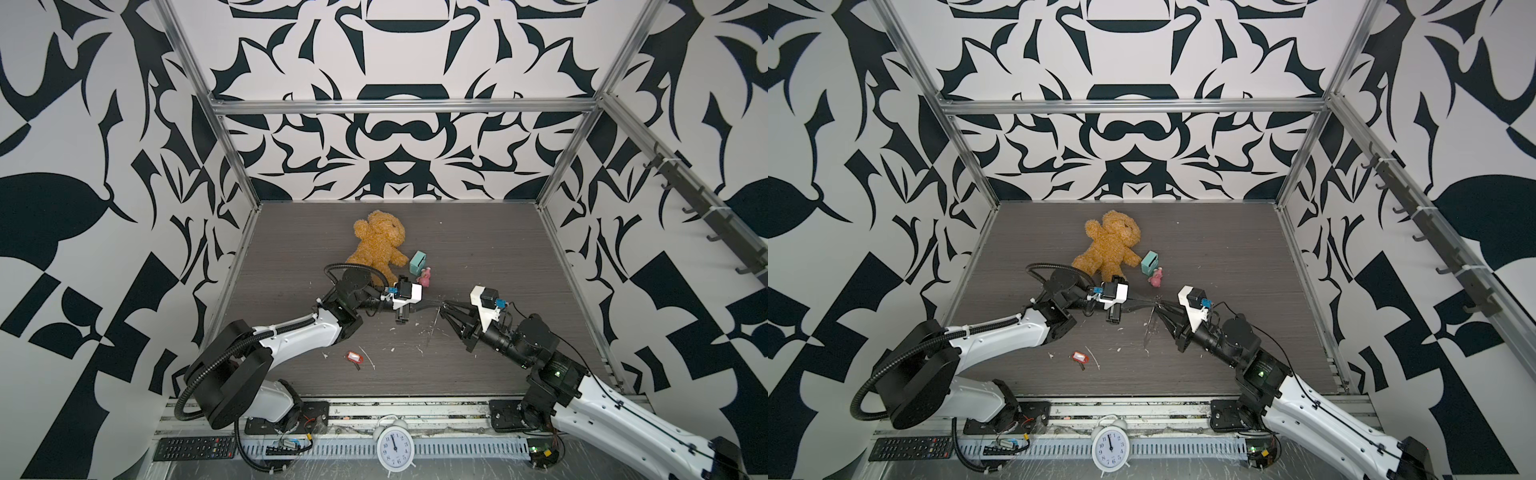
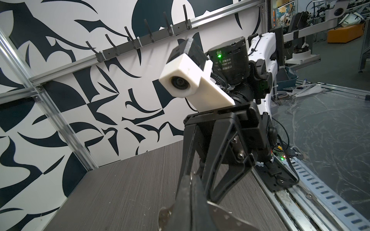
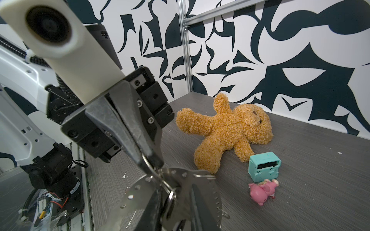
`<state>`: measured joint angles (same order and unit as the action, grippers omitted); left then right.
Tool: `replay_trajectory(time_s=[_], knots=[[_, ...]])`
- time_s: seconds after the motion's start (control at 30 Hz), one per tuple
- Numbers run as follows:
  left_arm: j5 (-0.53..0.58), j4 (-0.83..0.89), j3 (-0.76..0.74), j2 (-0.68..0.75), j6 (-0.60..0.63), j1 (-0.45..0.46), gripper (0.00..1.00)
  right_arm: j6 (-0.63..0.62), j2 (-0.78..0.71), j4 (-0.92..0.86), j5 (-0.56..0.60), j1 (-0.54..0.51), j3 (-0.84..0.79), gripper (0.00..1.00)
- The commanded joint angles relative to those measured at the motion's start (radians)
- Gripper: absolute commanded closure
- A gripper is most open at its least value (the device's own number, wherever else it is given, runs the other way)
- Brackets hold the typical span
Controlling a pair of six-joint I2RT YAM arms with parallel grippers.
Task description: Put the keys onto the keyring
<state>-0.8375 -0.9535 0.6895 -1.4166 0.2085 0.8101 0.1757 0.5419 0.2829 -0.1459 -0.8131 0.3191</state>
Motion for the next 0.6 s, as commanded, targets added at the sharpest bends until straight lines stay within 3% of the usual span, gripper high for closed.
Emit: replay_trajectory(time_s=[0.0, 0.4, 0.57], knots=[[-0.023, -0.046, 0.039, 0.010, -0.008, 0.003, 1.00, -0.004, -0.010, 0.058, -0.012, -0.001, 0.002, 0.80], [-0.003, -0.069, 0.030, 0.013, -0.011, 0.004, 1.00, -0.013, -0.016, 0.053, 0.002, 0.000, -0.003, 1.00], [0.008, -0.087, 0.024, 0.010, -0.010, 0.003, 1.00, -0.017, -0.031, 0.052, 0.027, -0.001, -0.010, 1.00]])
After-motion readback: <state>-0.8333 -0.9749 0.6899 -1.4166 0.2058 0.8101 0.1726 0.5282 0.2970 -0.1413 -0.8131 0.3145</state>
